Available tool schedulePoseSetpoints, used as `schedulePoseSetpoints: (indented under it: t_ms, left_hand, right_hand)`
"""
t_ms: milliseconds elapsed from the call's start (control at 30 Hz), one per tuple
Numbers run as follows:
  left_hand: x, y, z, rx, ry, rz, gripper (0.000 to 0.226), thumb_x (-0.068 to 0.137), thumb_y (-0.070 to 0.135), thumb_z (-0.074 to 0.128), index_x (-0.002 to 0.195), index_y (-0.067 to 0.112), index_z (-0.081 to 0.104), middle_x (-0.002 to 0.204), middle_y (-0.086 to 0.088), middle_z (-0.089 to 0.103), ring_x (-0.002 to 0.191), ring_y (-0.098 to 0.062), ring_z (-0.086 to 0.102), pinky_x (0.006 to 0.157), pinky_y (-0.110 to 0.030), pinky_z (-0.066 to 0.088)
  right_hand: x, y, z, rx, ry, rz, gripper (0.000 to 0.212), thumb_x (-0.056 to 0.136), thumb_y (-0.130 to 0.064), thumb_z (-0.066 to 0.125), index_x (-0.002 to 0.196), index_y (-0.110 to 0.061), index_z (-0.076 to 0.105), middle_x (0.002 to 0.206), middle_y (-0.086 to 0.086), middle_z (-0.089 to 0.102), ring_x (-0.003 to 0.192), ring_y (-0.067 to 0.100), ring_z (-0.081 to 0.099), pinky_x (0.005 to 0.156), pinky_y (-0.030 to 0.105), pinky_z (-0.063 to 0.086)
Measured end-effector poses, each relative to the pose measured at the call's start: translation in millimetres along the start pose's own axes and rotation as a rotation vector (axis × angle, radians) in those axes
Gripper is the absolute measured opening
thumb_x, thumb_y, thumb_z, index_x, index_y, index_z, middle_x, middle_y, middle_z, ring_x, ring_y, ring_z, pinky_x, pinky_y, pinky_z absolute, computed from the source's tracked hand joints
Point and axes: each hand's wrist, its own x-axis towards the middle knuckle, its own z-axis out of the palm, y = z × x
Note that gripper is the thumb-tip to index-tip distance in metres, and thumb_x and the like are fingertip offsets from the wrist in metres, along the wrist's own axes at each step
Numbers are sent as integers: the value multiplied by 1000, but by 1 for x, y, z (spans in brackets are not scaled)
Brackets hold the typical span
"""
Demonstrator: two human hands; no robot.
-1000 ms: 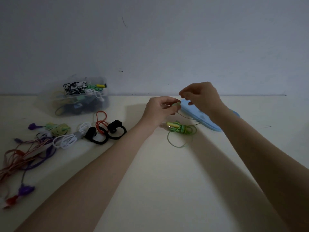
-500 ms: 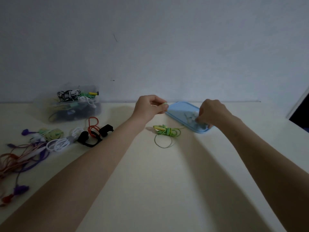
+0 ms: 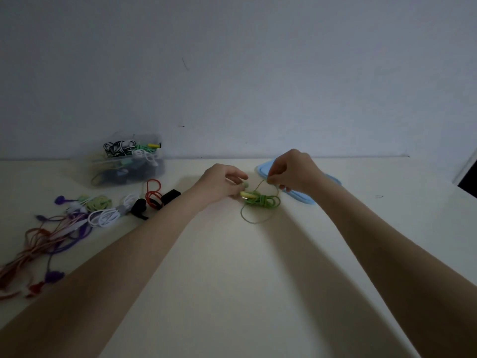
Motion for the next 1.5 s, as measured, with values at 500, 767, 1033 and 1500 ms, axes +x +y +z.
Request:
schedulePoseSetpoints:
  t_ms: [500,767,1033,1500]
  left_hand:
    - [6,-7,-8,251,32,124,15,80,13,71,95,10,70,77,4,65,66,-2,60,68,-11,48]
    - [19,8,-14,-52,165,123,17,88,11,60,100,20,68,96,5,66,85,-7,61,82,-13,45]
    - [22,10,6,-325,63,-23,8,89,25,61,90,25,68,89,-2,71,86,-15,67,80,-31,54]
    - [25,-11,11,-659,236,-26,14,80,1,67,86,14,65,88,-4,68,81,-11,64,86,-22,49]
  right_hand:
    - [15,-14,14,-10,-213,142,14,78,-13,71,88,-3,72,54,3,53,46,11,46,46,17,38]
    - [21,2,17,672,163,154,14,78,0,69,70,-9,63,65,8,62,51,13,50,49,20,42]
    - [27,-5,47,725,154,32,5,80,-3,69,78,-6,65,66,4,63,56,14,57,54,18,47]
    - [32,5,50,1038,266,103,4,84,2,62,81,0,65,68,9,63,54,4,61,61,13,51]
